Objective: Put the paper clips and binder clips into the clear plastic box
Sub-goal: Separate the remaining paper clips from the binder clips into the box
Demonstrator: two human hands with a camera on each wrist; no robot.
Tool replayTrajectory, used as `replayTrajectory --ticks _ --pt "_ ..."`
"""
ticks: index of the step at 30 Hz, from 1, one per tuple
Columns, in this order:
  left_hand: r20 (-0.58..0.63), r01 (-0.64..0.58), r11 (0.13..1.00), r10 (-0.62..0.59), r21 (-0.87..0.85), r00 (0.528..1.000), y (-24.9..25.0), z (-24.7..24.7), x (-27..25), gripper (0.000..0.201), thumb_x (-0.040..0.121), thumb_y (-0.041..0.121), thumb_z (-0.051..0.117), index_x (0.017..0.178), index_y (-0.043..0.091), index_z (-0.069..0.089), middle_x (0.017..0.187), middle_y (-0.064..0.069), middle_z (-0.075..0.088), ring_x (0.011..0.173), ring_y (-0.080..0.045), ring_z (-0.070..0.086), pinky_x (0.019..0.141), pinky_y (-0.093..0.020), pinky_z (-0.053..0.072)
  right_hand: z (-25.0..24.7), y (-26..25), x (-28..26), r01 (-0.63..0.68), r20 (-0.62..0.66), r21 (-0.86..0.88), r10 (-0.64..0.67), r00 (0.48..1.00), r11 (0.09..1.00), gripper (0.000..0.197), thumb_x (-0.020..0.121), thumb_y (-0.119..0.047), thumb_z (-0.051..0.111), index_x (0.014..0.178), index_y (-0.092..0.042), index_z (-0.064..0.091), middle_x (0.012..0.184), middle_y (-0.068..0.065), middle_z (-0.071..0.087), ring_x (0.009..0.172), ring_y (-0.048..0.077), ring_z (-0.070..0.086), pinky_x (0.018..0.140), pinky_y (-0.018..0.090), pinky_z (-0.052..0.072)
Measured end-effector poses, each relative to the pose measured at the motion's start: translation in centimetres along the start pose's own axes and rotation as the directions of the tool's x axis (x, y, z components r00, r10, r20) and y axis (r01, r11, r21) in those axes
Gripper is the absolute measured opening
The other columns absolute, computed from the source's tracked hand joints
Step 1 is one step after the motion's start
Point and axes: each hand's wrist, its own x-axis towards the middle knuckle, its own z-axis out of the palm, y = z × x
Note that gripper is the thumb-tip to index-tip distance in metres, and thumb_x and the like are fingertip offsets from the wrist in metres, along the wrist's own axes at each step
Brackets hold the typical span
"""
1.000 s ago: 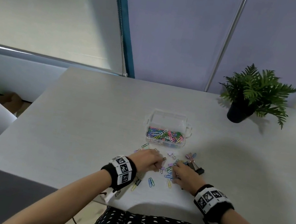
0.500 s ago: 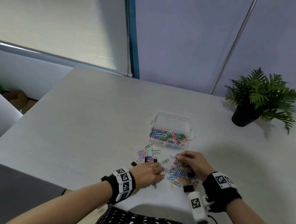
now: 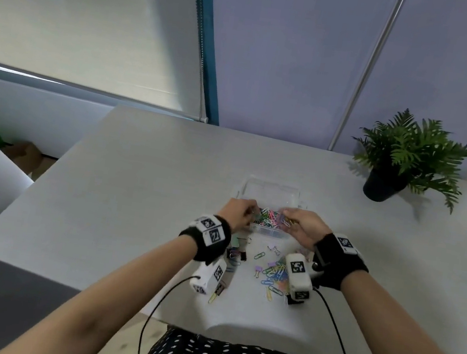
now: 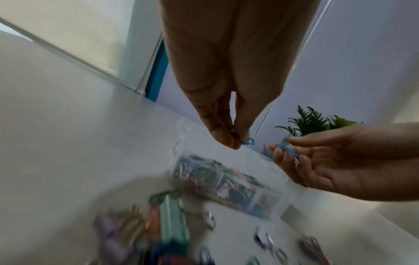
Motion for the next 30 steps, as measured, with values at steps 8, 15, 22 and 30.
replayTrajectory --ticks 8,15,22,30 --pt "0.17 -0.052 0.992 0.032 0.112 0.985 -0.3 -2.1 2.6 0.039 0.09 0.004 0.05 0.128 0.01 0.053 0.129 -0.011 0.059 0.119 -0.024 0.054 0.102 -0.029 0.039 1.7 -1.3 2.4 0.171 0.031 -0.867 -0.293 0.956 0.467 0.023 0.084 0.004 0.051 0.095 -0.007 0.068 0.102 0.017 0.067 0.093 0.027 0.065 0.088 0.038 0.054" --pt "0.046 -0.053 0.997 0.05 0.065 0.998 -4.9 -1.8 -0.8 0.025 0.087 -0.003 0.048 0.106 0.002 0.064 0.111 -0.014 0.068 0.101 -0.021 0.063 0.091 -0.022 0.043 3.6 0.6 -0.5 0.413 0.383 -0.91 -0.319 0.867 0.029 0.022 0.088 -0.002 0.048 0.103 -0.006 0.063 0.107 0.013 0.066 0.1 0.027 0.06 0.092 0.038 0.047" --pt "0.074 0.064 0.972 -0.082 0.227 0.994 -8.2 0.7 -4.3 0.016 0.083 0.005 0.055 0.097 0.008 0.063 0.105 -0.013 0.063 0.1 -0.028 0.058 0.088 -0.032 0.044 6.3 7.0 -0.3 0.597 0.628 -0.723 0.029 0.778 -0.347 0.04 0.087 -0.013 0.055 0.126 -0.013 0.047 0.134 0.01 0.046 0.126 0.025 0.04 0.107 0.038 0.033" --pt "0.035 0.021 0.911 -0.038 0.412 0.999 -8.5 2.5 -5.3 0.022 0.089 0.017 0.05 0.11 0.015 0.056 0.114 -0.008 0.053 0.104 -0.028 0.053 0.083 -0.037 0.05 2.7 7.8 -1.5 0.516 0.576 -0.804 -0.171 0.8 -0.296 0.022 0.08 -0.008 0.061 0.1 -0.002 0.054 0.114 0.015 0.052 0.105 0.031 0.049 0.084 0.036 0.043"
